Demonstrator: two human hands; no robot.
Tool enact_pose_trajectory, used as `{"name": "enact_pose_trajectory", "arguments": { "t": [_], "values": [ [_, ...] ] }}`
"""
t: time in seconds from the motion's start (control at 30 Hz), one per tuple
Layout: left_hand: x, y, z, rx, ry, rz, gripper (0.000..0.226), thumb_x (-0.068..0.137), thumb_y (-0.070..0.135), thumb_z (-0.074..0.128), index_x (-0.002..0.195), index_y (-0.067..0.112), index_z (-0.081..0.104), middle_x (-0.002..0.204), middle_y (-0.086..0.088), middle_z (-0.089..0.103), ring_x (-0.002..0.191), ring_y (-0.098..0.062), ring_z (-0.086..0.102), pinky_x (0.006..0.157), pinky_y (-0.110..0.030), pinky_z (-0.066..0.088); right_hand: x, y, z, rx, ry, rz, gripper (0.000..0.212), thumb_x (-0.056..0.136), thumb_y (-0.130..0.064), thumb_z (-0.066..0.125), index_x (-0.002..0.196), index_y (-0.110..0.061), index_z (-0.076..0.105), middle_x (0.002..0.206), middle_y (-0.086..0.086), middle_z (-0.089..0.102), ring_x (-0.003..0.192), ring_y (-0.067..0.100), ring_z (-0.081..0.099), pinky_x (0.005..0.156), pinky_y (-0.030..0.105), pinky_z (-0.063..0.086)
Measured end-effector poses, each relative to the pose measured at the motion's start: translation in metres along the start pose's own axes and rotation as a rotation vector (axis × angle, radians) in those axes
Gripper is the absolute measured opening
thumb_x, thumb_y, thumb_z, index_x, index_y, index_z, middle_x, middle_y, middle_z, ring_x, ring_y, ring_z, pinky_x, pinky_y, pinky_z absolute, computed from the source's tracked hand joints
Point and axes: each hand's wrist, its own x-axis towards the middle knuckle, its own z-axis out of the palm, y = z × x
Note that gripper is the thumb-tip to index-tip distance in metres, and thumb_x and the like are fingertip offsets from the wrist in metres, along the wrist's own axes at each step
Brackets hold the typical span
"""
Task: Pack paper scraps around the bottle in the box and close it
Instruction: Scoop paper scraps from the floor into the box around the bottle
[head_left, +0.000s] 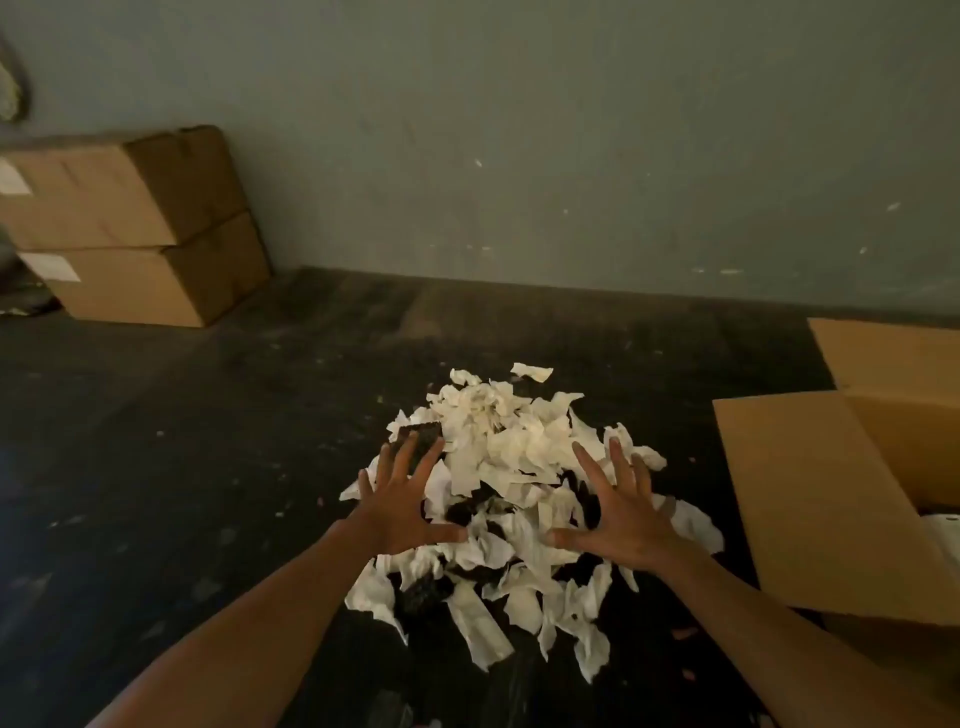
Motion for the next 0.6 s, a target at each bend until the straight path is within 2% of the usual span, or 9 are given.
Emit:
{"name": "enact_pose_trajectory", "arguments": {
  "t": [0.1, 0.23, 0.33, 0.4, 0.47, 0.6],
  "values": [
    [0.032, -0.010, 0.011, 0.042, -0.023, 0.028, 0.133, 0.046, 0.094, 0.054, 0.136, 0.052, -0.034, 0.154, 0.001, -0.038, 0.141, -0.038, -0.031, 0.111, -0.071, -0.003, 0.040, -0.003, 0.007, -0.124, -0.075, -0.002, 0.137, 0.036, -0.091, 0.061, 0.134, -0.059, -0.029, 0.148, -0.007, -0.046, 0.139, 0.032, -0.036, 0.103, 0.078, -0.001],
    [0.075, -0.025, 0.028, 0.088, -0.069, 0.098, 0.140, 0.042, 0.091, 0.060, 0.134, 0.051, -0.038, 0.149, 0.002, -0.046, 0.135, -0.037, -0.039, 0.109, -0.069, -0.009, 0.095, -0.003, 0.023, -0.152, -0.174, -0.022, 0.143, 0.039, -0.080, 0.075, 0.131, -0.060, -0.034, 0.144, -0.007, -0.051, 0.135, 0.033, -0.041, 0.102, 0.080, -0.002],
    [0.105, -0.028, 0.043, 0.186, -0.134, 0.171, 0.141, 0.041, 0.092, 0.054, 0.139, 0.042, -0.034, 0.148, 0.001, -0.048, 0.135, -0.041, -0.038, 0.110, -0.070, -0.007, 0.127, -0.002, 0.035, -0.215, -0.248, -0.057, 0.140, 0.048, -0.071, 0.080, 0.130, -0.061, -0.034, 0.144, -0.006, -0.051, 0.135, 0.034, -0.041, 0.102, 0.080, -0.001],
    [0.118, -0.027, 0.054, 0.195, -0.172, 0.181, 0.136, 0.060, 0.075, 0.069, 0.147, 0.030, -0.025, 0.153, -0.002, -0.040, 0.139, -0.041, -0.033, 0.112, -0.069, -0.003, 0.140, 0.001, 0.044, -0.269, -0.288, -0.052, 0.133, 0.059, -0.062, 0.080, 0.133, -0.060, -0.030, 0.149, -0.004, -0.044, 0.140, 0.036, -0.033, 0.103, 0.079, 0.003],
    [0.123, -0.026, 0.063, 0.199, -0.163, 0.164, 0.120, 0.077, 0.052, 0.070, 0.150, 0.021, -0.019, 0.159, -0.009, -0.023, 0.143, -0.038, -0.026, 0.115, -0.066, 0.000, 0.148, 0.006, 0.053, -0.336, -0.292, -0.040, 0.125, 0.065, -0.057, 0.077, 0.138, -0.056, -0.025, 0.156, -0.004, -0.033, 0.144, 0.037, -0.022, 0.106, 0.075, 0.007],
    [0.123, -0.025, 0.068, 0.224, -0.075, 0.153, 0.099, 0.084, 0.042, 0.063, 0.154, 0.015, 0.000, 0.159, -0.014, 0.005, 0.147, -0.038, -0.004, 0.117, -0.061, 0.004, 0.155, 0.015, 0.062, -0.353, -0.191, -0.055, 0.101, 0.072, -0.067, 0.064, 0.146, -0.049, -0.002, 0.159, -0.003, -0.006, 0.143, 0.037, -0.002, 0.107, 0.068, 0.022]
  ]
}}
